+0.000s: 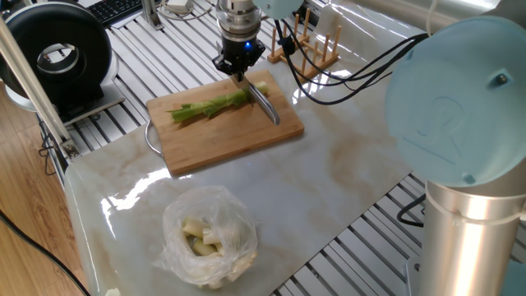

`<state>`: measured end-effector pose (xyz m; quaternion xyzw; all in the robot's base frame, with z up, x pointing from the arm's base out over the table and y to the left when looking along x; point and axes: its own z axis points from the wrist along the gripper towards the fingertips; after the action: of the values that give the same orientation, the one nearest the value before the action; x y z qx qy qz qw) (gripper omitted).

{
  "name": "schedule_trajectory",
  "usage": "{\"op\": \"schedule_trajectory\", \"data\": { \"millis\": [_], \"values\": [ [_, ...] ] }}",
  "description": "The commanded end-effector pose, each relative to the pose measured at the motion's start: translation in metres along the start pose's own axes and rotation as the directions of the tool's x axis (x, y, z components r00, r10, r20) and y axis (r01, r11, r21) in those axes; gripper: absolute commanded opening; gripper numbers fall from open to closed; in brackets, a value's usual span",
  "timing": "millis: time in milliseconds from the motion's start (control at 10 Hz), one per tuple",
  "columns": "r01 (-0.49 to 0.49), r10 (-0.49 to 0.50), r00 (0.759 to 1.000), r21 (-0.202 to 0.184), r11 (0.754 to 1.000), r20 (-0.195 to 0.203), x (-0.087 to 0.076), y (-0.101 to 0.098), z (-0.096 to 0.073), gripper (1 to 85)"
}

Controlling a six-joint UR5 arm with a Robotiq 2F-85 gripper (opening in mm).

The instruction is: Chop the scallions

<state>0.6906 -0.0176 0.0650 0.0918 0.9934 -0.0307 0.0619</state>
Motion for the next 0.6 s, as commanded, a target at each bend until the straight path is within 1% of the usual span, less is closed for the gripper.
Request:
{"op": "schedule_trajectory", "data": {
  "millis": [0,100,200,400,500],
  "values": [
    [-0.007,0.006,1.000,-0.028,1.000,-0.025,-0.0011,0.0010,-0.0026,1.0],
    [-0.002,0.001,1.000,-0.036,0.999,-0.022,-0.0018,-0.0014,0.0013,1.0],
    [0.003,-0.004,1.000,-0.034,0.999,-0.022,-0.0017,-0.0045,0.0033,1.0],
    [0.002,-0.002,1.000,-0.035,0.999,-0.023,-0.0005,-0.0038,0.0017,1.0],
    [0.000,-0.001,1.000,-0.034,0.999,-0.028,0.0016,-0.0027,-0.0022,1.0]
  ]
}}
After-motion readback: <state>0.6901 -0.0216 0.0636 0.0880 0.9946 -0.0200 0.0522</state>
